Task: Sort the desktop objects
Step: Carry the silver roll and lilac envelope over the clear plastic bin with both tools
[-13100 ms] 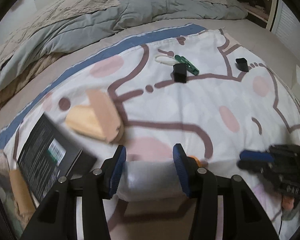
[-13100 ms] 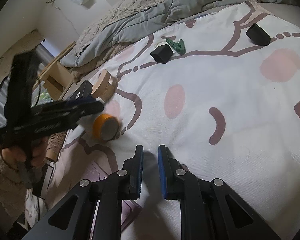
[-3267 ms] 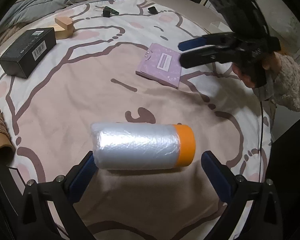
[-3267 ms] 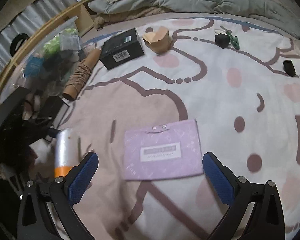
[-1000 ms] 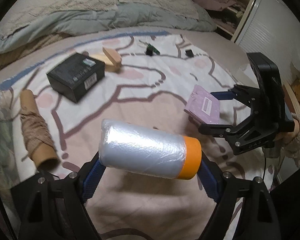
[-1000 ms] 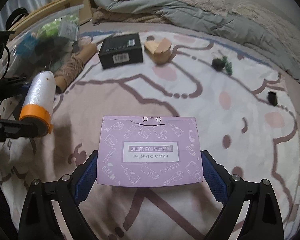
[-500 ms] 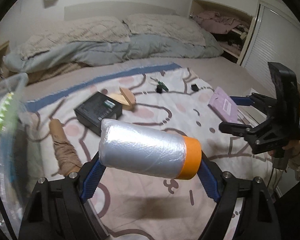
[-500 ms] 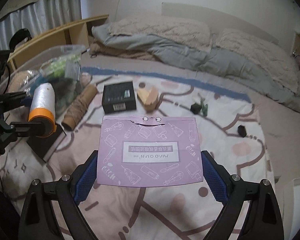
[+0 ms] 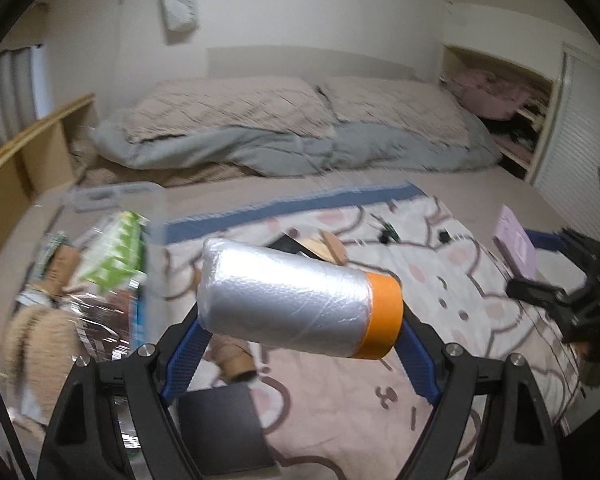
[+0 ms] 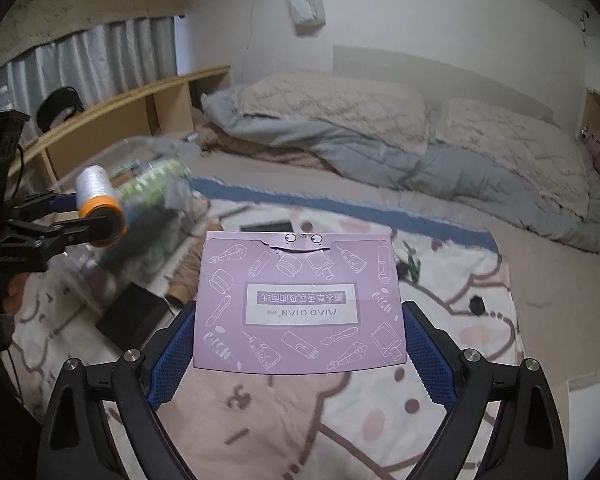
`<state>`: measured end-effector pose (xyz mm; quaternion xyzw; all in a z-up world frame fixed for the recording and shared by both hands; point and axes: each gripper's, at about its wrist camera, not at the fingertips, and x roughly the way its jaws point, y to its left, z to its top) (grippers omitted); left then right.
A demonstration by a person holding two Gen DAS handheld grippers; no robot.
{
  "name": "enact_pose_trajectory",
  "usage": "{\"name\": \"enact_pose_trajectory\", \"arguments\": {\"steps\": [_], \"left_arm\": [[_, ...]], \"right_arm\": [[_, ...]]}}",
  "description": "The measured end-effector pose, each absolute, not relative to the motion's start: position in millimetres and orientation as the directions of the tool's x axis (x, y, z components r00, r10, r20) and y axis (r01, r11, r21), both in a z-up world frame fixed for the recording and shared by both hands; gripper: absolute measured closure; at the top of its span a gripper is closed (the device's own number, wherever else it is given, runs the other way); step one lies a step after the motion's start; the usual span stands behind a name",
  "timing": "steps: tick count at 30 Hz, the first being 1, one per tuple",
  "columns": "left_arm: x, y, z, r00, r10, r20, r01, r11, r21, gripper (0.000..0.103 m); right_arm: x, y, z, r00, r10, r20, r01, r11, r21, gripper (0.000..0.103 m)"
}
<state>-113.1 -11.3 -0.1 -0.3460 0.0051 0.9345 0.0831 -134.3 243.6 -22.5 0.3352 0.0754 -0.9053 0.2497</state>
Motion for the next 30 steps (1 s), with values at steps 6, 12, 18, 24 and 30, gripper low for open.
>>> {"name": "enact_pose_trajectory", "arguments": {"steps": [6, 12, 18, 24, 30], "left_arm": [[-125, -38, 29, -0.792, 0.057, -0.607, -0.03, -0.998, -0.055, 0.018], [-136, -72, 41, -0.806, -0.032, -0.591, 0.107, -0.99, -0.093, 0.018], [-145, -116, 35, -0.77, -0.204, -0.604, 0.346, -0.929, -0.127, 0.017], [-140, -157, 21, -0.712, -0.32, -0.625, 0.546, -0.812, -0.206, 0.018], [-126, -195, 7, -0.619, -0.405, -0.673, 0.713, -0.648, -0.266, 0.018]], "right_arm": [[-122, 220, 2, -0.652, -0.467, -0.597, 0.561, -0.827, 0.034, 0.007], [-112, 198, 10, -0.64, -0.509, -0.576, 0.602, -0.798, 0.036, 0.007], [-110, 182, 6, -0.615, -0.53, -0.584, 0.626, -0.779, 0.048, 0.007], [-111, 163, 1, -0.596, -0.54, -0.595, 0.636, -0.769, 0.061, 0.007], [-106, 143, -1, -0.582, -0.55, -0.599, 0.656, -0.753, 0.052, 0.007]]}}
